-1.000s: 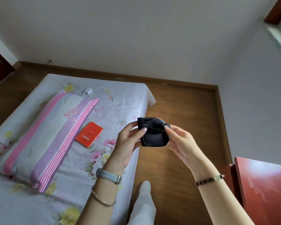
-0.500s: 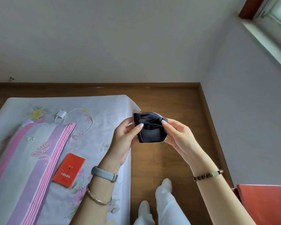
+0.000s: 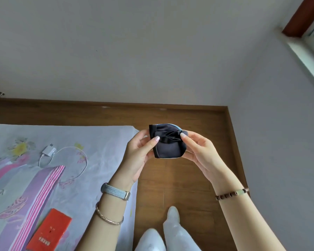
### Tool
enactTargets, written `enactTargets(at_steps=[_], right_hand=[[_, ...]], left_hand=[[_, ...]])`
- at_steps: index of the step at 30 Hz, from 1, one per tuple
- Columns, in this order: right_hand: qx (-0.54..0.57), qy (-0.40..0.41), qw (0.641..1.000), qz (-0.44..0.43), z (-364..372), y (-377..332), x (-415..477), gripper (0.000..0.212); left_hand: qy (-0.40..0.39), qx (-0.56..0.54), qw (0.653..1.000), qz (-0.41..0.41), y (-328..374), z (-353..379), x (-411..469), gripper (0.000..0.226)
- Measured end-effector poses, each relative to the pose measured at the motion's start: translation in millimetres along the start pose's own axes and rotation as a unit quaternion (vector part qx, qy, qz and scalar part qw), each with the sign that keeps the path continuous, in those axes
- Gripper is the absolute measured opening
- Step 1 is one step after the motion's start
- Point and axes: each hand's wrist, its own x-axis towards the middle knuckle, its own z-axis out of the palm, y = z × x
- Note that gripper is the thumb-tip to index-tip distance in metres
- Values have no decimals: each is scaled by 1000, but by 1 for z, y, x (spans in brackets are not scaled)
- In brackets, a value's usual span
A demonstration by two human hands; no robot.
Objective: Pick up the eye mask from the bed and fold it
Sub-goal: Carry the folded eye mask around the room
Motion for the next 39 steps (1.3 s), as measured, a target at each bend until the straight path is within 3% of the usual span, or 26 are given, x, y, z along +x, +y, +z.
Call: enactTargets(at_steps=[13,25,30,39], right_hand=[[-19,-81,996,36,22,-69,197,27],[-13,-154,987,45,104,-145,413,27],[-6,-179,982,57,133,-164,482,39],[-68,-247,963,79,194,-191,632,23]], left_hand=[[45,-22,998,32,47,-29,169,34],[84,-104,987,90,134,-100,360,31],[100,-109,984,100,160,-126,416,34],[176,-134,967,122,193,-179,521,37]])
